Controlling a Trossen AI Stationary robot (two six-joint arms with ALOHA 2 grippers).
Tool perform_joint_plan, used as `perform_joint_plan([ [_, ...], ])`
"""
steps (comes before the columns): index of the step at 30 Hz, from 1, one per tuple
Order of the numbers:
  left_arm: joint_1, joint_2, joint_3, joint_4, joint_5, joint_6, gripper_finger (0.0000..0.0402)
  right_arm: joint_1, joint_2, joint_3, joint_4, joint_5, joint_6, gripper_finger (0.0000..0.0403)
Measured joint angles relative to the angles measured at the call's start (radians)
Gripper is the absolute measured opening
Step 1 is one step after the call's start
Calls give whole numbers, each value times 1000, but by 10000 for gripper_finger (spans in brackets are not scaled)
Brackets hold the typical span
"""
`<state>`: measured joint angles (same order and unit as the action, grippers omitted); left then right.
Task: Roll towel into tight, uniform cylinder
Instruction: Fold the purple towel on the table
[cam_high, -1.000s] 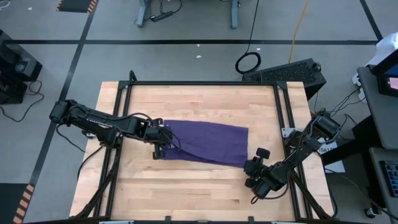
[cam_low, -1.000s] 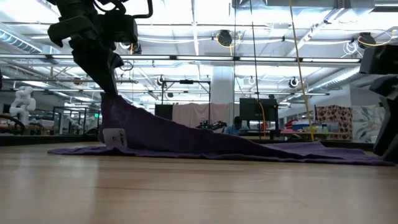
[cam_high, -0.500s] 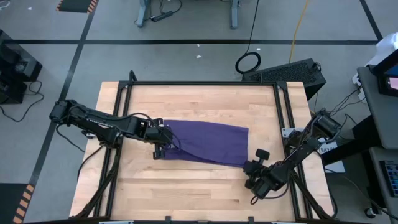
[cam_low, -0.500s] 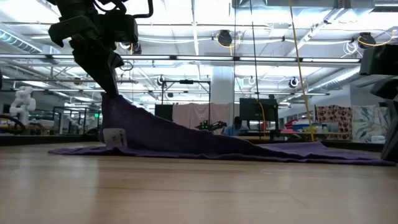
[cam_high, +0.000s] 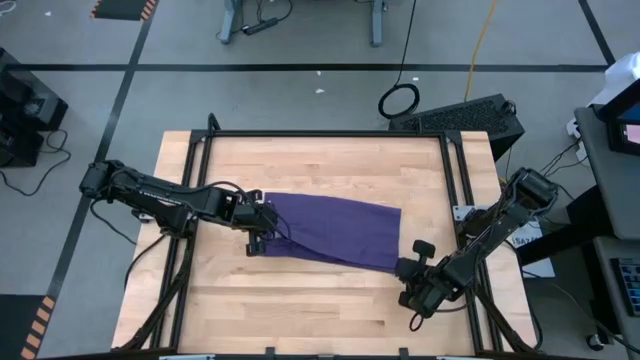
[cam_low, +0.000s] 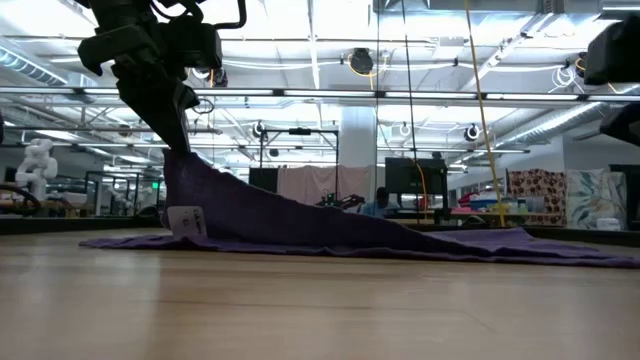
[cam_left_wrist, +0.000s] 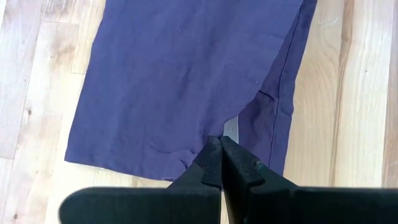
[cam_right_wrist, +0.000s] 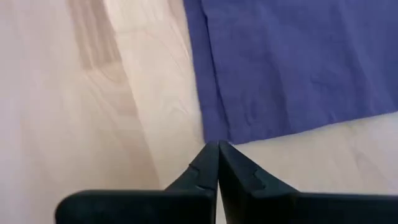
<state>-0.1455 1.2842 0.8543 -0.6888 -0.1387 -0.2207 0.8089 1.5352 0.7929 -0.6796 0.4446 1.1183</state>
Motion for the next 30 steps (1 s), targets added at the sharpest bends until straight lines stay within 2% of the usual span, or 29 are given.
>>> perform_joint_plan([
  [8, 0, 0, 0, 0, 0, -2, 0, -4, 146, 0, -4, 83, -124, 74],
  [12, 0, 0, 0, -1, 1, -2, 0, -1, 177, 3, -10, 105, -153, 105],
  [15, 0, 0, 0, 0, 2, -2, 0, -3, 178, 2, -12, 104, -159, 112],
  [19, 0, 0, 0, 0, 8, -2, 0, -4, 179, 2, -5, 88, -150, 87],
  [25, 0, 0, 0, 1, 7, -2, 0, -17, 179, 2, 16, 35, -110, 9],
  [30, -1, -1, 0, 13, 7, 0, 0, -21, 130, -4, 23, 23, -101, 3],
])
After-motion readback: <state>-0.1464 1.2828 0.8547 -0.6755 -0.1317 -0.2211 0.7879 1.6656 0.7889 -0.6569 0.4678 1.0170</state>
